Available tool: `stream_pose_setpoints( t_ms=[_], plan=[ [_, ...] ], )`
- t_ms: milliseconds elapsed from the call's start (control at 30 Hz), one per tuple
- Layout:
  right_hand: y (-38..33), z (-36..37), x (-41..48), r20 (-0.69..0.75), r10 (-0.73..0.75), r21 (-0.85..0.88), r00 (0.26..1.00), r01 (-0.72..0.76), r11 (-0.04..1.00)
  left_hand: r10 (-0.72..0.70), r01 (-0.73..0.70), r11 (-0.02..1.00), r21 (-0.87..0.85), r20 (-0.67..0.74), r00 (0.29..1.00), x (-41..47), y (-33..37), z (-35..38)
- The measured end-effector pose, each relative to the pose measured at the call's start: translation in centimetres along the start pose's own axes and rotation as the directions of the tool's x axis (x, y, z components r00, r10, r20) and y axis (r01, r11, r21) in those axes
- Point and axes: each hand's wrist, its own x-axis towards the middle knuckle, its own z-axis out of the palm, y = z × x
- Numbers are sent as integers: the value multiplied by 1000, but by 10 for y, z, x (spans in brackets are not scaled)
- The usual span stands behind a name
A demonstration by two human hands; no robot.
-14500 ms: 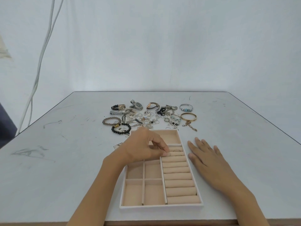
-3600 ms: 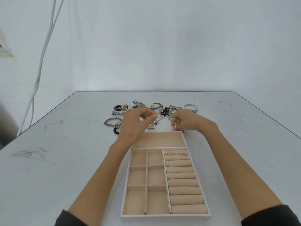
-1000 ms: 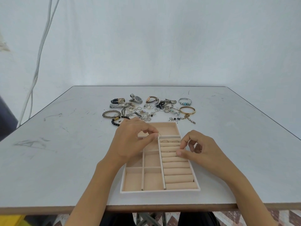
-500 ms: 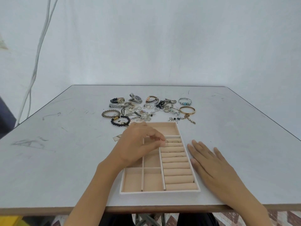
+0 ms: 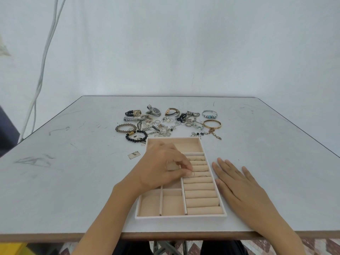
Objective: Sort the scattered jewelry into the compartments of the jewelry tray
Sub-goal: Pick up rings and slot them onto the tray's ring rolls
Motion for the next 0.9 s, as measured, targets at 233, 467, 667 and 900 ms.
stream_pose_setpoints(
  t_ms=[233,467,667,900],
  plan=[
    [0,0,0,0,-3,23,1000,3,1000,75,-74,997,23,-26,997,0,-1,2],
    [-1,-1,0,-1,2,29,1000,-2,1000,107,-104,989,108,-23,994,0,-2,4],
    [-1,-1,0,-2,0,28,1000,0,1000,83,-85,995,53,39,996,1,-4,4],
    [0,0,0,-6,5,23,1000,-5,1000,51,-54,998,29,86,995,1,-6,5]
  ],
)
